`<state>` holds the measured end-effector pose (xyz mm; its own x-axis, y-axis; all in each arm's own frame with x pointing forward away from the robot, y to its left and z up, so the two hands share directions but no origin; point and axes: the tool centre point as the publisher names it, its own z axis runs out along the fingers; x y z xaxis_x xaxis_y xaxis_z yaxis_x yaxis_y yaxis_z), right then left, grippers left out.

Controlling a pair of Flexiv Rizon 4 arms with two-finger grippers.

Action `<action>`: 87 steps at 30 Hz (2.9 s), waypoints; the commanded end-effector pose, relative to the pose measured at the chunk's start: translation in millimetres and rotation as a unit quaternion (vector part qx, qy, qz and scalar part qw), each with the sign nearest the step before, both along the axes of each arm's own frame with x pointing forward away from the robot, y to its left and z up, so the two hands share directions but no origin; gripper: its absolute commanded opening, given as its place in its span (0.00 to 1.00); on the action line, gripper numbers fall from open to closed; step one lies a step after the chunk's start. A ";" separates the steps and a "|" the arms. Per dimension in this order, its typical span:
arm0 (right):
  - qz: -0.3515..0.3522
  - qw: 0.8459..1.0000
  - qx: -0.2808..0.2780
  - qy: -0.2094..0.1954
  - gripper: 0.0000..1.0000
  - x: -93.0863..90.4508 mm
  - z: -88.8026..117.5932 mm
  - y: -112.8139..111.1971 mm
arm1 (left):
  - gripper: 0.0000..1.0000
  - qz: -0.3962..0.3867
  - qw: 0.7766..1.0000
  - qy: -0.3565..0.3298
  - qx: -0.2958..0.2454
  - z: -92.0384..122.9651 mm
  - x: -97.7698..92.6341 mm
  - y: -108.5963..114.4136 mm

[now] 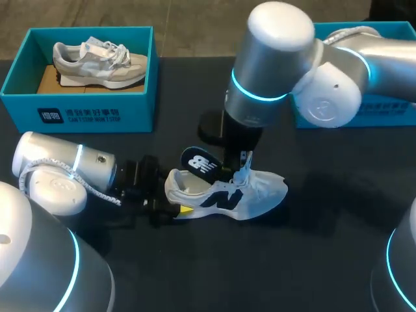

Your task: Take the shoe out of the shoebox, open the shoe tongue, remove and reinsert the insole, then place the shoe into the shoebox

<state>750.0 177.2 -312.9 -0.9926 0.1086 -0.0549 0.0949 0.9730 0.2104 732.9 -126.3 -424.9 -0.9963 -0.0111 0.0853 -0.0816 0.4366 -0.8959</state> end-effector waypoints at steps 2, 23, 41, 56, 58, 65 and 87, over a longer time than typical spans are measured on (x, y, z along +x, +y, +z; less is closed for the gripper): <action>0.007 1.000 0.027 -0.007 0.00 0.5 7.5 -2.3 | 0.00 0.000 1.000 0.001 0.002 -4.3 1.5 -0.4; 0.079 0.993 0.086 0.001 0.00 12.7 1.8 53.6 | 0.00 0.000 1.000 0.001 0.002 -4.3 1.5 -0.4; 0.075 0.984 0.152 0.060 0.46 12.3 4.0 56.3 | 0.00 0.000 1.000 0.001 0.002 -4.3 1.5 -0.4; 0.021 0.962 0.225 0.155 0.42 17.9 6.7 67.3 | 0.00 0.000 1.000 0.001 0.002 -4.3 1.5 -0.4; 0.020 0.959 0.231 0.162 0.42 17.5 6.5 70.2 | 0.00 0.000 1.000 0.001 0.002 -4.3 1.5 -0.4; 0.021 0.955 0.239 0.173 0.43 16.6 7.7 78.5 | 0.00 0.000 1.000 0.001 0.002 -4.3 1.5 -0.4; 0.028 0.944 0.258 0.202 0.25 1.1 -8.3 94.2 | 0.00 0.000 1.000 0.001 0.002 -4.3 1.5 -0.4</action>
<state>749.8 266.1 -317.7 -0.9269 -0.0316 0.3739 0.2234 0.7540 0.6177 733.0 -126.3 -425.0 -0.9963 -0.0110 0.0852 -0.0814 0.4367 -0.8959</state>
